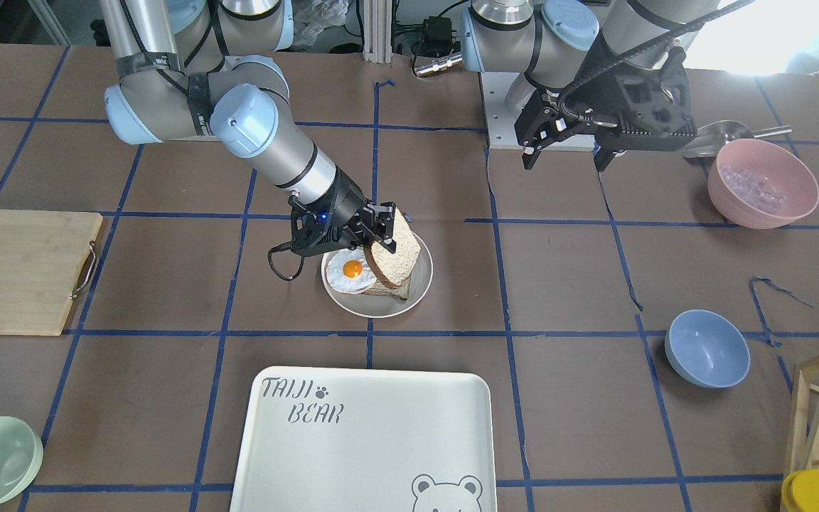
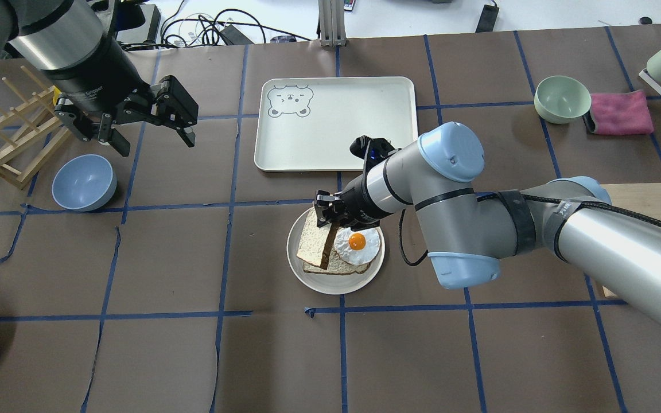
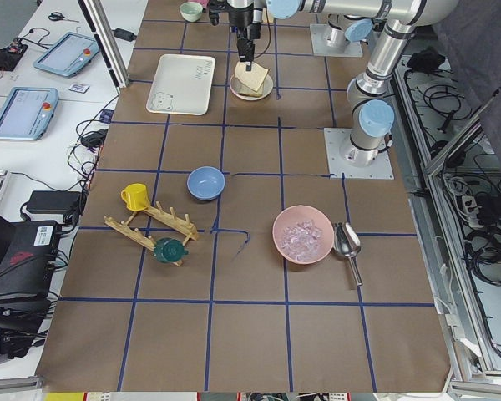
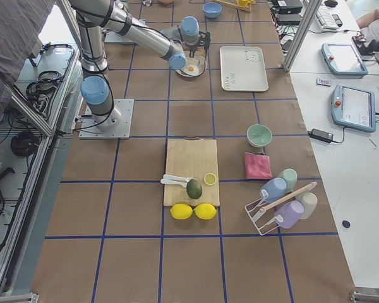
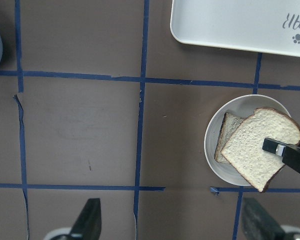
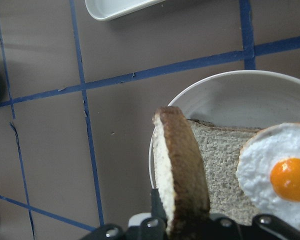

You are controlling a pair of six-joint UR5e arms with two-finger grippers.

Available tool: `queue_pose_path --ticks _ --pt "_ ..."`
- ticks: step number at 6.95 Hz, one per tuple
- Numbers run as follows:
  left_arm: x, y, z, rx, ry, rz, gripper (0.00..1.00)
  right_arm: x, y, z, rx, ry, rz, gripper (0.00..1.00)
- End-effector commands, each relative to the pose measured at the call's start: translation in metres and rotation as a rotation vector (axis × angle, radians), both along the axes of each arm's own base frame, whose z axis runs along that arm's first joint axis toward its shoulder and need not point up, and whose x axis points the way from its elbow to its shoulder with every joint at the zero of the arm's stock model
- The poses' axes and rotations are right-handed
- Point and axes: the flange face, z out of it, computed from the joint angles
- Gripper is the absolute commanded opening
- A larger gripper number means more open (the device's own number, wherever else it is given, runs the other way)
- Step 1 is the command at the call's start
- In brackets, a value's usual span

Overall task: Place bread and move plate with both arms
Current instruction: 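Lower the bread onto the fried egg and open the right gripper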

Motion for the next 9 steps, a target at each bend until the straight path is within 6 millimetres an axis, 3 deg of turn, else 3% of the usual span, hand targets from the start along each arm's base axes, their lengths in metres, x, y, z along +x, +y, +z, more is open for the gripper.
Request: queue_pose_path --ticks 1,6,8,9 --pt "0.0 0.0 0.0 0.0 0.0 0.0 1.0 -0.003 0.011 -0.015 0.016 0.007 0.025 0.0" --pt "0.0 0.0 0.001 -0.001 0.0 0.0 1.0 -0.007 0.01 -0.025 -0.065 0.029 0.156 0.0" --pt "0.0 0.0 0.0 0.0 0.0 0.0 1.0 -0.015 0.003 -0.026 -0.091 0.12 0.139 0.26" --pt "0.0 0.0 0.0 0.0 0.0 0.0 1.0 -0.015 0.003 -0.027 -0.085 0.125 0.133 0.45"
